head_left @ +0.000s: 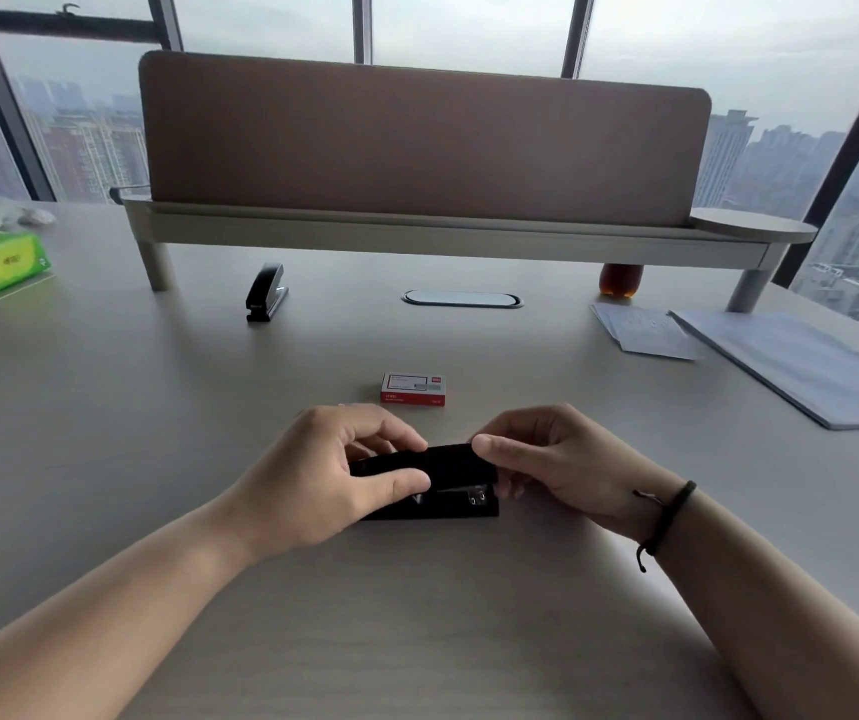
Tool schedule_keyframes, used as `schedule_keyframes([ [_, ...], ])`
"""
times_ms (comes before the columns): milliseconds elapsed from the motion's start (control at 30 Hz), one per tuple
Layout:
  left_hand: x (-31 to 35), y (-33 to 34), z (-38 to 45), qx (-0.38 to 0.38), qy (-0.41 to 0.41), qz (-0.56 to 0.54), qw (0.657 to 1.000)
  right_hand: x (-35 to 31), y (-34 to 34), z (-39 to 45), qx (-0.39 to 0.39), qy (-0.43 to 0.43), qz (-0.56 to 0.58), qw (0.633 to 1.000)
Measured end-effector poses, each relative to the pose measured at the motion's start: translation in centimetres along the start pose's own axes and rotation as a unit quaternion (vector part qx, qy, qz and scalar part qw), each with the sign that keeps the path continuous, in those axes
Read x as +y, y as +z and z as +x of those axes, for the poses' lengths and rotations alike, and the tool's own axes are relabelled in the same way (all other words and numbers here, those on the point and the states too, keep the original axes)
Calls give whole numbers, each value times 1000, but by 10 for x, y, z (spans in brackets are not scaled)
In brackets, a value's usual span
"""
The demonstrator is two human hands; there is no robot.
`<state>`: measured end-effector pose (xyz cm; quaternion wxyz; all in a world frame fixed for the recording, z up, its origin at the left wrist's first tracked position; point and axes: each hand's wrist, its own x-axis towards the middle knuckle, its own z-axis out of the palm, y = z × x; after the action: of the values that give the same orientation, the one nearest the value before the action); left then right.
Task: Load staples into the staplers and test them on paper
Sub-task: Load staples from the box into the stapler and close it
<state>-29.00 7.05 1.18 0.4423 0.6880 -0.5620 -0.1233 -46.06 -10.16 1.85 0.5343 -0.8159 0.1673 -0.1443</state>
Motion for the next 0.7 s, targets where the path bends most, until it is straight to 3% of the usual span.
schedule_keyframes([
  [500, -3, 7, 2, 1, 25, -33, 999, 2, 0, 1, -4, -6, -27, 1000],
  [700, 1, 6, 17, 48, 17, -77, 996, 1, 1, 3, 26, 20, 80, 996],
])
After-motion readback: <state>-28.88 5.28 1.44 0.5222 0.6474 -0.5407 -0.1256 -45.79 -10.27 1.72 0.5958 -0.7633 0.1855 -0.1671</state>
